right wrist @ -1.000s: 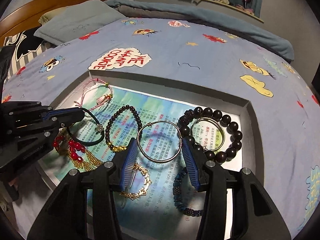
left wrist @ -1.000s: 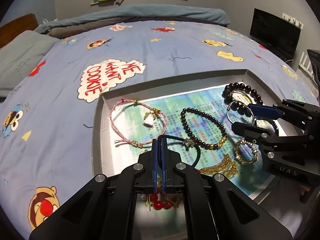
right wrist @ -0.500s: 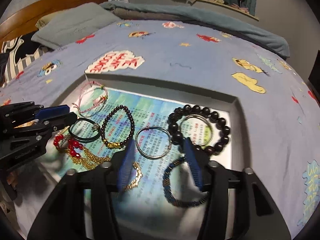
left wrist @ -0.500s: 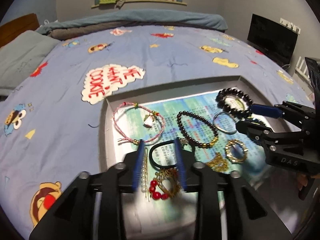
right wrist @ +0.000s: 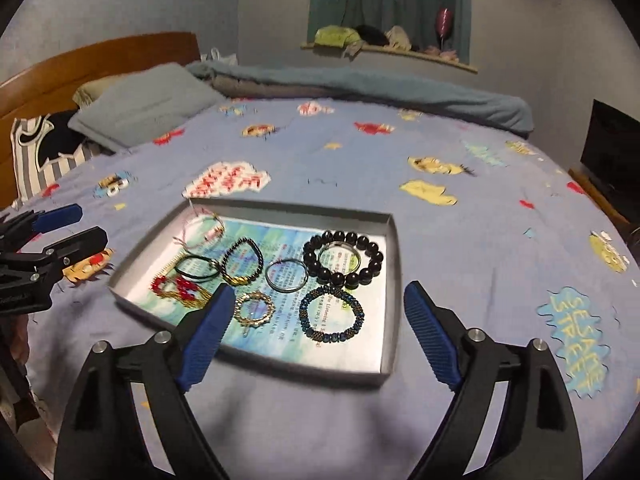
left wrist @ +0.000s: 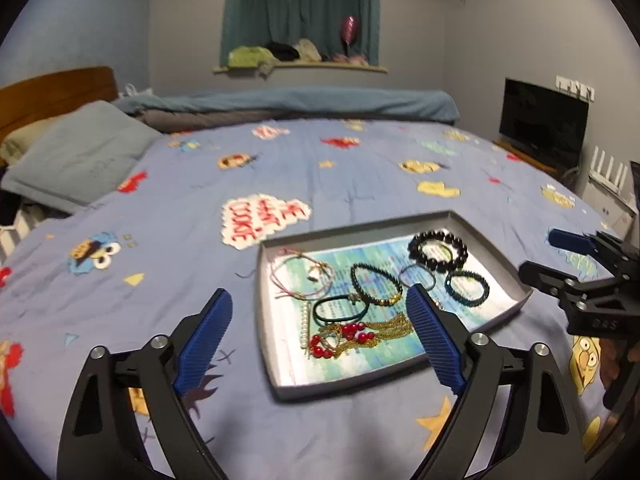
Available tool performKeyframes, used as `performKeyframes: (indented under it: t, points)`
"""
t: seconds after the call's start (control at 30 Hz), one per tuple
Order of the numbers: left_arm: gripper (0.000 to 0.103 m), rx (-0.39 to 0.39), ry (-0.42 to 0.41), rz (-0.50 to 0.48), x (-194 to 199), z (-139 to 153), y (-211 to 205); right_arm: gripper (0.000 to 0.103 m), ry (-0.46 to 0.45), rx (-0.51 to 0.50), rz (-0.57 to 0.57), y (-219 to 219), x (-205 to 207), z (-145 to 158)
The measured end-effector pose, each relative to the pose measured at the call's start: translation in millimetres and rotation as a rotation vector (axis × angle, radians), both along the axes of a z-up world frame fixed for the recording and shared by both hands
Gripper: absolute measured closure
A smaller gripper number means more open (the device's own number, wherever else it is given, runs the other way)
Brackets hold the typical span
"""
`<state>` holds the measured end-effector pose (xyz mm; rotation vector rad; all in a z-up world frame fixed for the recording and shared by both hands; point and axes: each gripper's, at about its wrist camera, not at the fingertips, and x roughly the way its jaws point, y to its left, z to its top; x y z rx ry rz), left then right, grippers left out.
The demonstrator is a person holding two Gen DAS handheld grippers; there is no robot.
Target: Organize jewelry
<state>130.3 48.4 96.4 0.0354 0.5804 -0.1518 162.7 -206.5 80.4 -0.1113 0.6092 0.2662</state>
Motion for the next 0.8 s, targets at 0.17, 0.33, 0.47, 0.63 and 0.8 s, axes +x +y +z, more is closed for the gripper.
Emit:
performKeyframes:
  t: [0.17,0.33,0.47,0.63,0.8]
  points:
    - [0.012,0.009,-0.01,0.045,-21,3,0,0.008,-0.026,0.012,-0.033,-6,-21,11]
    - [0.01,0.02,-0.027,0.062,-42,5,-9,0.006,-0.035,0.046,-0.062,-12,-38,13]
    - [0.01,0.032,-0.038,0.063,-53,5,-18,0.006,-0.05,0.064,-0.083,-18,-51,12]
    - [0.009,0.024,-0.078,0.07,-67,-3,-27,0.006,-0.101,0.047,-0.117,-21,-64,5]
    - [0.009,0.036,-0.114,0.095,-75,-17,-29,0.006,-0.163,0.054,-0.145,-27,-76,-5]
